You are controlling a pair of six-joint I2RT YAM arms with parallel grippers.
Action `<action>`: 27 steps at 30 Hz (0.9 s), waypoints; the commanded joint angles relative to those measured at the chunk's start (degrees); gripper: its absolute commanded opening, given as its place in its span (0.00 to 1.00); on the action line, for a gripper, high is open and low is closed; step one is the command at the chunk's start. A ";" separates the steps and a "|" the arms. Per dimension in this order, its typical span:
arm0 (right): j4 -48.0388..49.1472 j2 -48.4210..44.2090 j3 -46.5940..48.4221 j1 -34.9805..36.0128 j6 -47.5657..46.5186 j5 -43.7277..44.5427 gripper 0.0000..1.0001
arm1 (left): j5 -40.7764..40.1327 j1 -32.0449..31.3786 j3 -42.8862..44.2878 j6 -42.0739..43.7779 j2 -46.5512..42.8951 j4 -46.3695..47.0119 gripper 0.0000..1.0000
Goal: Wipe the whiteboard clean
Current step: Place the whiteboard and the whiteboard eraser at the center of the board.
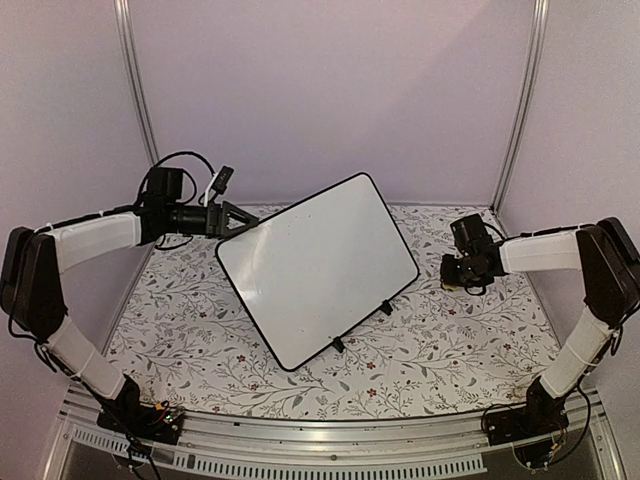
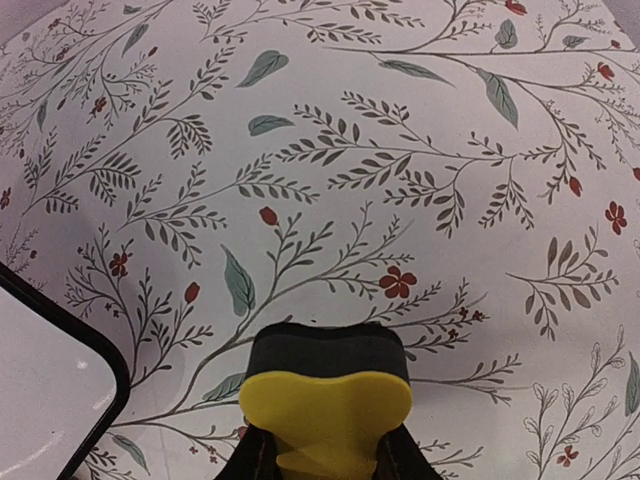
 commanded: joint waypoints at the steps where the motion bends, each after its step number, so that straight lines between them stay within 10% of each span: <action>1: 0.63 2.07 -0.64 -0.62 1.14 -0.42 0.24 | 0.45 0.76 -1.31 -0.88 -2.30 2.63 0.69; 14: 1.55 4.48 -1.16 -1.50 1.10 -1.52 0.50 | 0.09 1.78 -2.36 -2.22 -3.45 6.93 0.73; 27: 1.12 8.55 -1.26 -1.59 1.38 -0.21 0.56 | 0.25 1.78 -2.45 -2.28 -3.37 7.02 0.73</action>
